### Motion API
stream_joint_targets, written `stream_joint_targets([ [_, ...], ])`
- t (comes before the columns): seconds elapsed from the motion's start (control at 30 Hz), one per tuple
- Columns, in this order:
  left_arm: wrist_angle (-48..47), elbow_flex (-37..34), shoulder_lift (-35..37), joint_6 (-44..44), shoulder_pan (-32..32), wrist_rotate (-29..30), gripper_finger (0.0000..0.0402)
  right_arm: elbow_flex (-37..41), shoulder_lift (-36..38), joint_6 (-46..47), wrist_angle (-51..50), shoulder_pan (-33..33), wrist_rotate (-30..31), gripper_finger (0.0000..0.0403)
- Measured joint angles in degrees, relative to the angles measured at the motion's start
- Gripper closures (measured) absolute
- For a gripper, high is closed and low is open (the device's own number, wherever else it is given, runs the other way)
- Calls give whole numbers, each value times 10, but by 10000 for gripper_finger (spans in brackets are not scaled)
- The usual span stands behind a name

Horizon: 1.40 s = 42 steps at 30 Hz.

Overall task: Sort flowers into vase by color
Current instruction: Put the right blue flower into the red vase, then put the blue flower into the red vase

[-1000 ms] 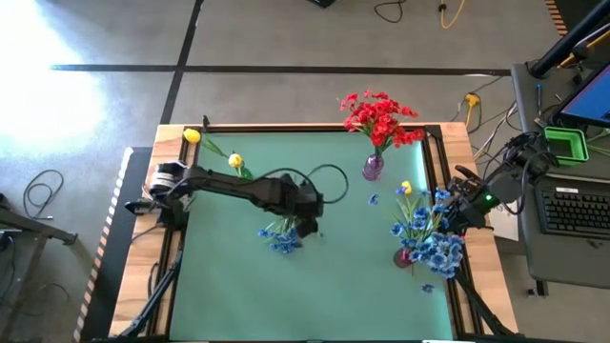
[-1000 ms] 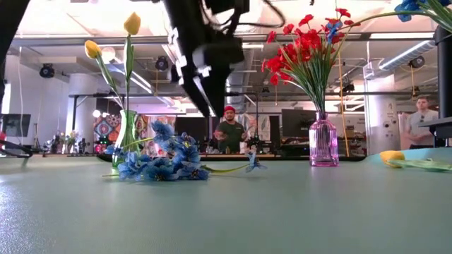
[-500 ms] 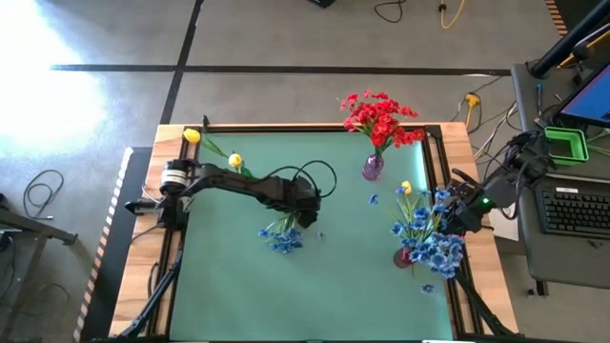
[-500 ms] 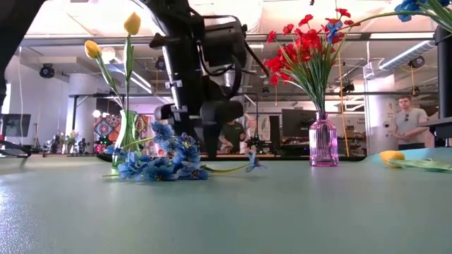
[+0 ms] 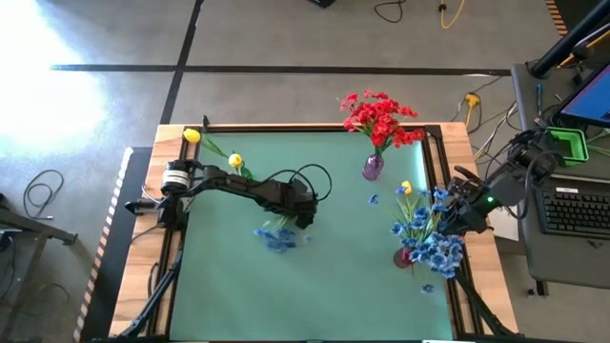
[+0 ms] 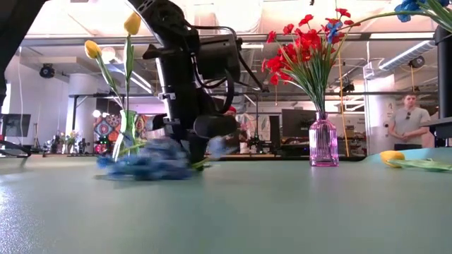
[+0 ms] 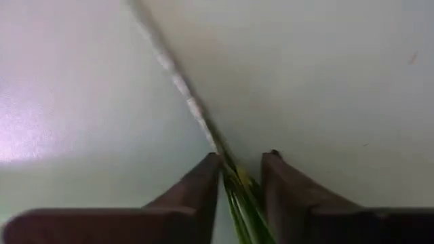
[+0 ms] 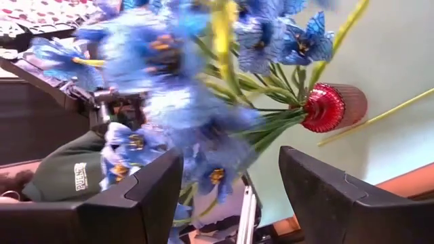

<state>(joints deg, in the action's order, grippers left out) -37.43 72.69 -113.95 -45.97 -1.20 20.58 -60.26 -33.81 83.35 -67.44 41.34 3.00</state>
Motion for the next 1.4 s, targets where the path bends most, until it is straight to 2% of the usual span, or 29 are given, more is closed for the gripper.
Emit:
stream_joint_targets([
  [0.1,-6,4,0,15,2,0,371,-14,-10,0,-9,0,6,168],
  [0.17,-6,11,0,33,5,-1,392,-26,-17,0,-27,0,15,168],
  [0.47,-21,64,13,141,35,-7,399,-95,-40,13,-139,0,33,170],
  [0.73,-110,142,16,292,78,-38,401,-134,-55,48,-226,0,66,170],
  [1.0,-206,238,16,379,117,-37,401,-137,-58,71,-226,0,68,171],
  [1.23,-284,340,16,380,126,-32,402,-137,-58,71,-226,0,159,171],
  [1.4,-339,404,16,380,127,-19,402,-136,-57,39,-226,0,244,171],
])
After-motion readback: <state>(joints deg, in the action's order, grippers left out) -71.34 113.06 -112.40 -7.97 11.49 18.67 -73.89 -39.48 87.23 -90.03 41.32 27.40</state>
